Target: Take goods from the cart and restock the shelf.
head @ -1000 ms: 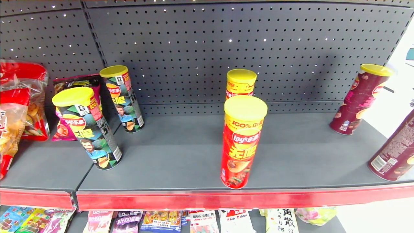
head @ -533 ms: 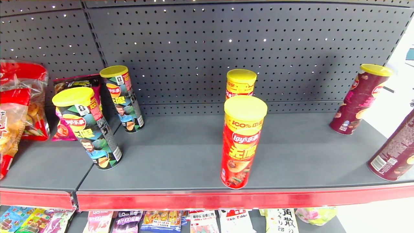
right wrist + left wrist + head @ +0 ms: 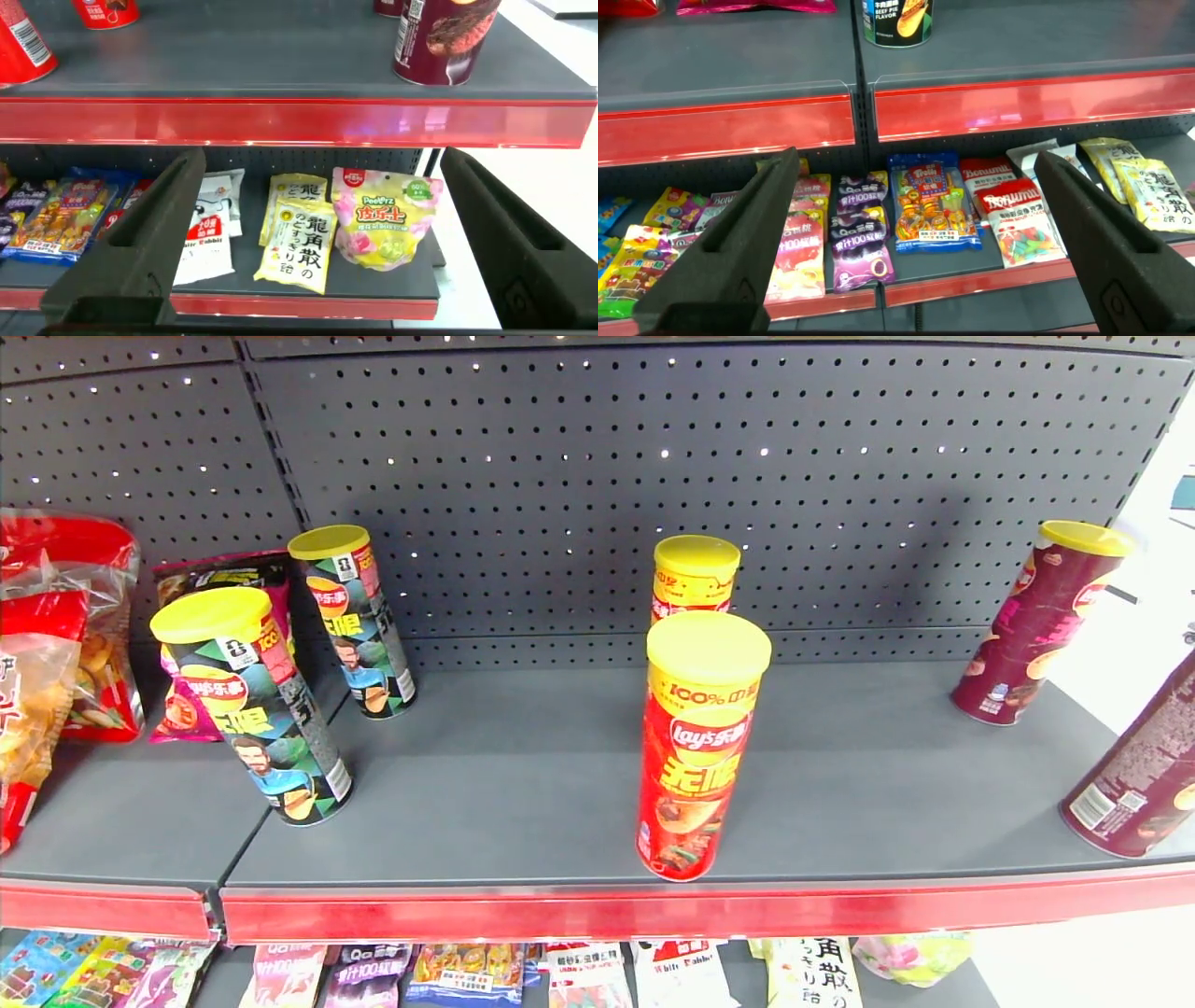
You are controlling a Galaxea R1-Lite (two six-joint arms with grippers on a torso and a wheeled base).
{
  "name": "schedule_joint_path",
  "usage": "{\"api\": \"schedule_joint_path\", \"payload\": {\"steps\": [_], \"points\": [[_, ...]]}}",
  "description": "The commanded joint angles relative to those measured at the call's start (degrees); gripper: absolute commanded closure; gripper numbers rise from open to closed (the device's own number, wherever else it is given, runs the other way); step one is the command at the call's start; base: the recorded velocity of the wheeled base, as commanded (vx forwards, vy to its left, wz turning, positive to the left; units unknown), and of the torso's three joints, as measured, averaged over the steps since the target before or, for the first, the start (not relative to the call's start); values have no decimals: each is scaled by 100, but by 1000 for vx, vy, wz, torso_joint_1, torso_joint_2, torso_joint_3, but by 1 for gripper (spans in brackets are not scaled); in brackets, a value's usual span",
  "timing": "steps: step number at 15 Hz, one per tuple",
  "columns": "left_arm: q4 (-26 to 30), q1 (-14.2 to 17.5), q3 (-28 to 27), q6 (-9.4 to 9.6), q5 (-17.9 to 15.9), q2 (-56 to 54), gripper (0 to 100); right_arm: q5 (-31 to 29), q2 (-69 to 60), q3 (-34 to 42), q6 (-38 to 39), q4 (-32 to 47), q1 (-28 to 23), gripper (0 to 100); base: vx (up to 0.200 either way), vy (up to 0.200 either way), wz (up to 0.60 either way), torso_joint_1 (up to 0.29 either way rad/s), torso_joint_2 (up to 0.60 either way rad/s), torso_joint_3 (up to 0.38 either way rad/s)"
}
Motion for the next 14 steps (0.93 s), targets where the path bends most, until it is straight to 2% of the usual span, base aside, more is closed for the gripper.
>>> {"api": "schedule_joint_path", "payload": {"steps": [1,3,5,7,8,9,14], "points": [[0,105,0,7,-5,1,0,-7,6,2,-31,1,8,0,0,0,0,0,0,0],[0,448,0,-2,-5,1,0,-122,6,2,-22,1,8,0,0,0,0,0,0,0],[0,483,0,7,-5,18,0,-122,6,2,-22,1,8,0,0,0,0,0,0,0],[-9,967,0,-2,-5,-113,0,-122,6,2,-4,1,8,0,0,0,0,0,0,0],[-9,1055,0,-10,3,-360,0,-122,6,2,-13,1,8,0,0,0,0,0,0,0],[-9,976,0,7,3,-571,0,-122,6,2,-22,1,8,0,0,0,0,0,0,0],[0,967,0,7,-5,-571,0,-130,6,2,-22,1,8,0,0,0,0,0,0,0]]}}
